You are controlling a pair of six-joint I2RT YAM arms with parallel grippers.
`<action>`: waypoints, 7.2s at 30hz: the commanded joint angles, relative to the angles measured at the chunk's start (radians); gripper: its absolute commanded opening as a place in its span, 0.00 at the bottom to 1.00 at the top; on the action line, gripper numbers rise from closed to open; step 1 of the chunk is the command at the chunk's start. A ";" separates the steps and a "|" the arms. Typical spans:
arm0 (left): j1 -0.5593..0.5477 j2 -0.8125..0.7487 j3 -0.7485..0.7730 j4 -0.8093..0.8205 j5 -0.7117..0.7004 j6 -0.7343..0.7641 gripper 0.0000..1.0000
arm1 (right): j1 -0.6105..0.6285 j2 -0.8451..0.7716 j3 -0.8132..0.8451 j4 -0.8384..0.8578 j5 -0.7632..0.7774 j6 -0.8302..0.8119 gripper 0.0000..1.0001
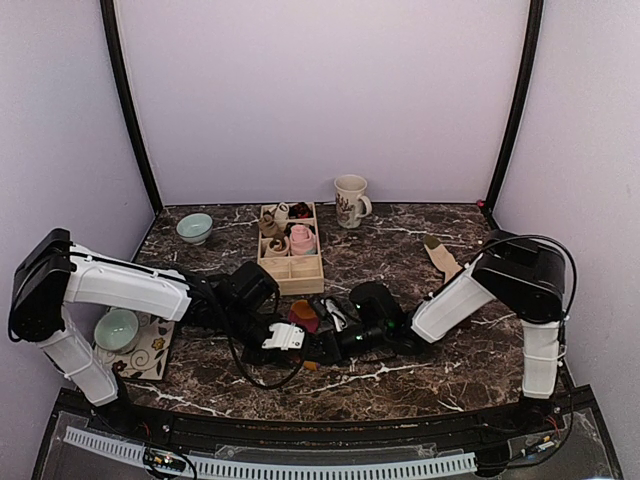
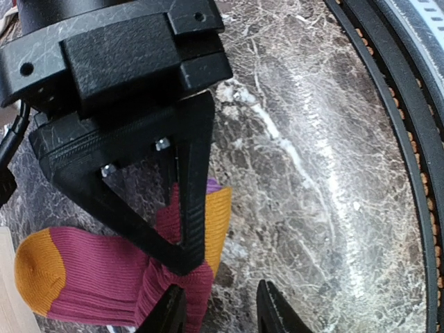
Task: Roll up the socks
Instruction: Roll the sock at the center of the board.
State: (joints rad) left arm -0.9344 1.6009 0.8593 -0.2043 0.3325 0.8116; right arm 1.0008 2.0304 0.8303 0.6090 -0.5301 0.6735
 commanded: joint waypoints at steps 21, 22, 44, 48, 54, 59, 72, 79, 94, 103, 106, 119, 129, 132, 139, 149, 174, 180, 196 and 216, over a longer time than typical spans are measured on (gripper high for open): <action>-0.004 0.108 -0.010 0.058 -0.065 0.057 0.33 | -0.018 0.129 -0.095 -0.404 0.009 0.080 0.02; -0.004 0.111 -0.007 0.062 -0.061 0.056 0.33 | -0.018 0.126 -0.094 -0.404 0.008 0.080 0.02; -0.004 0.210 0.036 0.004 -0.061 0.092 0.08 | -0.021 0.034 -0.128 -0.410 0.032 0.034 0.44; -0.004 0.230 0.066 -0.071 0.004 0.075 0.03 | -0.039 -0.066 -0.184 -0.389 0.115 0.026 0.99; 0.001 0.247 0.101 -0.125 0.074 0.031 0.04 | -0.057 -0.263 -0.276 -0.387 0.333 0.018 1.00; 0.008 0.254 0.115 -0.145 0.106 0.008 0.04 | -0.057 -0.415 -0.312 -0.489 0.597 0.030 1.00; 0.069 0.346 0.231 -0.270 0.278 -0.089 0.05 | -0.015 -0.991 -0.698 0.073 0.804 -0.167 1.00; 0.116 0.371 0.271 -0.327 0.385 -0.107 0.07 | 0.028 -0.877 -0.491 -0.138 0.559 -0.496 0.93; 0.150 0.468 0.378 -0.489 0.482 -0.062 0.08 | 0.174 -0.555 -0.294 -0.132 0.489 -0.793 0.71; 0.157 0.501 0.412 -0.532 0.473 -0.049 0.07 | 0.188 -0.376 -0.181 -0.115 0.418 -0.894 0.63; 0.158 0.515 0.424 -0.542 0.461 -0.052 0.07 | 0.195 -0.343 -0.158 -0.128 0.408 -0.924 0.62; 0.162 0.525 0.427 -0.571 0.441 -0.031 0.09 | 0.196 -0.218 -0.108 -0.087 0.438 -0.960 0.41; 0.165 0.521 0.422 -0.572 0.440 -0.026 0.18 | 0.190 -0.152 -0.114 -0.078 0.461 -0.959 0.16; 0.166 0.501 0.407 -0.550 0.431 -0.044 0.35 | 0.188 -0.143 -0.115 -0.095 0.455 -0.951 0.03; 0.182 0.368 0.358 -0.492 0.382 -0.091 0.59 | 0.186 -0.145 -0.127 -0.173 0.380 -0.837 0.00; 0.258 0.205 0.270 -0.454 0.315 -0.129 0.61 | 0.186 -0.158 -0.105 -0.339 0.361 -0.784 0.00; 0.271 -0.151 -0.091 -0.168 0.212 0.034 0.58 | 0.026 -0.030 0.035 -0.605 0.086 -0.464 0.00; 0.218 -0.107 -0.038 -0.184 0.187 0.061 0.55 | 0.001 0.026 0.059 -0.646 0.014 -0.409 0.00; 0.064 -0.040 -0.029 -0.072 0.076 0.094 0.53 | -0.051 0.137 0.092 -0.688 -0.043 -0.323 0.00; 0.034 0.099 0.035 -0.044 0.031 0.069 0.41 | -0.077 0.139 0.084 -0.645 -0.028 -0.252 0.03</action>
State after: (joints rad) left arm -0.8925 1.6691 0.8837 -0.2504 0.3676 0.8871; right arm 0.9272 2.0682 1.0004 0.2493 -0.8013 0.3981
